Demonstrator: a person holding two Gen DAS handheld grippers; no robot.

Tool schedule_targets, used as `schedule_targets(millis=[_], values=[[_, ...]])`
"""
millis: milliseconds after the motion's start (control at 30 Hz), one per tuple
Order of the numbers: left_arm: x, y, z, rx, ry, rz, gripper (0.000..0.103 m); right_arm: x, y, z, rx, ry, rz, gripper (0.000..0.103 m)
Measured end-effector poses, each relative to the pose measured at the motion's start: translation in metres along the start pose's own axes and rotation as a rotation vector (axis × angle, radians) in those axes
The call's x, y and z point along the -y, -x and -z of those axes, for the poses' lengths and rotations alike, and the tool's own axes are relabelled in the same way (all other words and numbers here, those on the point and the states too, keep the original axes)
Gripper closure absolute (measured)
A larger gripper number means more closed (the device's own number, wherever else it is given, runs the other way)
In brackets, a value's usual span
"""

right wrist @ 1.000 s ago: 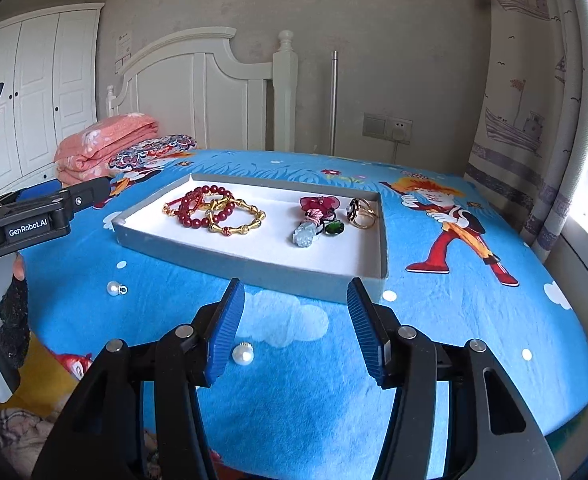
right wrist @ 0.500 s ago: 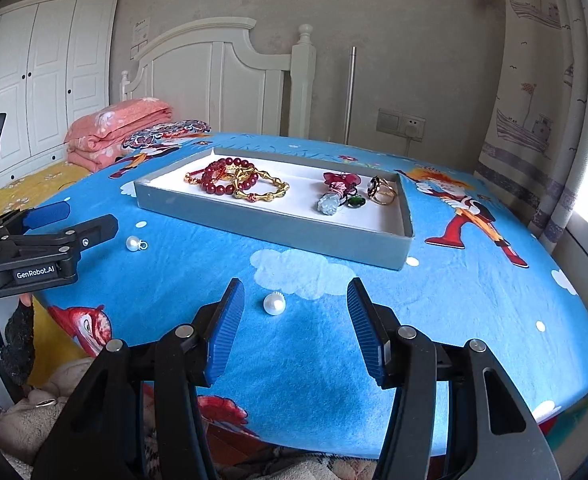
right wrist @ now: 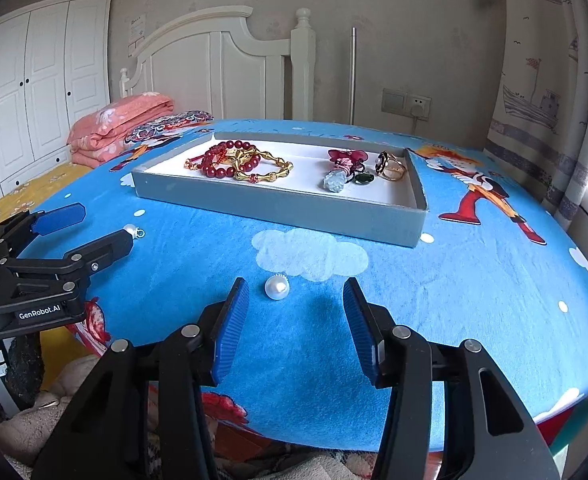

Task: Organize jewelry
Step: 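Move the right tool to the loose pearl and grasp it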

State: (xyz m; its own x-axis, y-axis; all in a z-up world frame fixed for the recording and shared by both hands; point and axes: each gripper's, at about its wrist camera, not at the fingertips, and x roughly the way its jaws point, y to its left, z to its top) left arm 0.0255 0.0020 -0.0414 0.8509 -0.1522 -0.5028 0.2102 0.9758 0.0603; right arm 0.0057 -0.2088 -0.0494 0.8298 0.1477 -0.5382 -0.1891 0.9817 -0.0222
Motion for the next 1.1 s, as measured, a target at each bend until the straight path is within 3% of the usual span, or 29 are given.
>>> schedule_targets(millis=[100,300,367,567,700,833,933,1100], values=[[-0.001,-0.002,0.0,-0.006,0.008,0.003,0.017,-0.004,-0.003,0.0,-0.007,0.018,-0.001,0.059],[-0.003,-0.012,0.001,-0.043,0.018,0.026,0.024,-0.013,-0.008,-0.001,-0.001,0.059,0.0,0.076],[-0.003,-0.017,0.003,-0.057,0.022,0.039,0.029,-0.015,-0.01,-0.001,0.002,0.07,-0.006,0.078],[-0.002,-0.019,0.003,-0.053,0.025,0.05,0.029,-0.008,-0.012,-0.001,0.005,0.04,-0.031,0.081],[-0.002,-0.022,0.0,-0.051,0.027,0.047,0.029,-0.012,-0.012,-0.001,0.01,0.063,-0.029,0.09],[0.001,-0.025,-0.002,-0.049,0.02,0.056,0.033,-0.012,-0.012,-0.001,0.012,0.064,-0.028,0.09],[0.001,-0.026,-0.003,-0.047,0.021,0.061,0.04,-0.012,-0.011,0.0,0.013,0.065,-0.026,0.09],[0.001,-0.026,-0.004,-0.041,0.018,0.066,0.066,-0.011,-0.011,0.0,0.015,0.061,-0.026,0.09]])
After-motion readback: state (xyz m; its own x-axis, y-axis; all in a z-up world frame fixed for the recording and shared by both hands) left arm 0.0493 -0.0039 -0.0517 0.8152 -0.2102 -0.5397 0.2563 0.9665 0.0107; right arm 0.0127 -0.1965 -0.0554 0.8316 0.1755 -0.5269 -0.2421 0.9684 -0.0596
